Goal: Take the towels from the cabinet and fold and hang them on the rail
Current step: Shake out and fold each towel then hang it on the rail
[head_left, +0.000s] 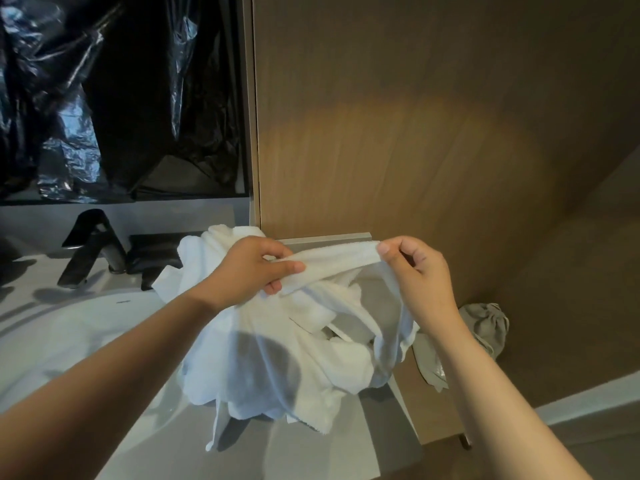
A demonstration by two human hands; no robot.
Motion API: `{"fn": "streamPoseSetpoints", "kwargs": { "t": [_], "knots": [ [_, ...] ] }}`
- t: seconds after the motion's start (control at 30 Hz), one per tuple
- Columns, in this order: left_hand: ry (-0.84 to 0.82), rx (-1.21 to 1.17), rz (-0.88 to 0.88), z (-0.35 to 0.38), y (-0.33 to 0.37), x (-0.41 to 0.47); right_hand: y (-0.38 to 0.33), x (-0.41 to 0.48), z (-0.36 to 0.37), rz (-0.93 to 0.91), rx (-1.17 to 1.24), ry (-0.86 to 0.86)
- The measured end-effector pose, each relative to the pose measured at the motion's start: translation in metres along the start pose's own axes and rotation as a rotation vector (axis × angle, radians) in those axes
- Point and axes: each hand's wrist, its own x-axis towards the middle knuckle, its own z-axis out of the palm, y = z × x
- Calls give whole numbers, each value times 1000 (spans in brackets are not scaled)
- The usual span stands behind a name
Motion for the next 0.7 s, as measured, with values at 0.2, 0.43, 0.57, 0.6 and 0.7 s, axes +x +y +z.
{"fn": "streamPoseSetpoints", "kwargs": {
  "t": [0.2,0.43,0.57,0.6,0.7],
  "knots": [
    [136,-15,145,-25,60,12,-42,45,-14,-116,-23,58],
    [342,-97,411,-67,147,20,-116,101,-27,-326,-7,161],
    [292,8,392,-67,142,19,-111,104,-29,-324,5,144],
    [276,74,350,-63,129,20,-99,101,-27,-304,-11,113],
    [167,331,185,-45,74,18,-48,83,-17,-154,-85,3]
  ]
}}
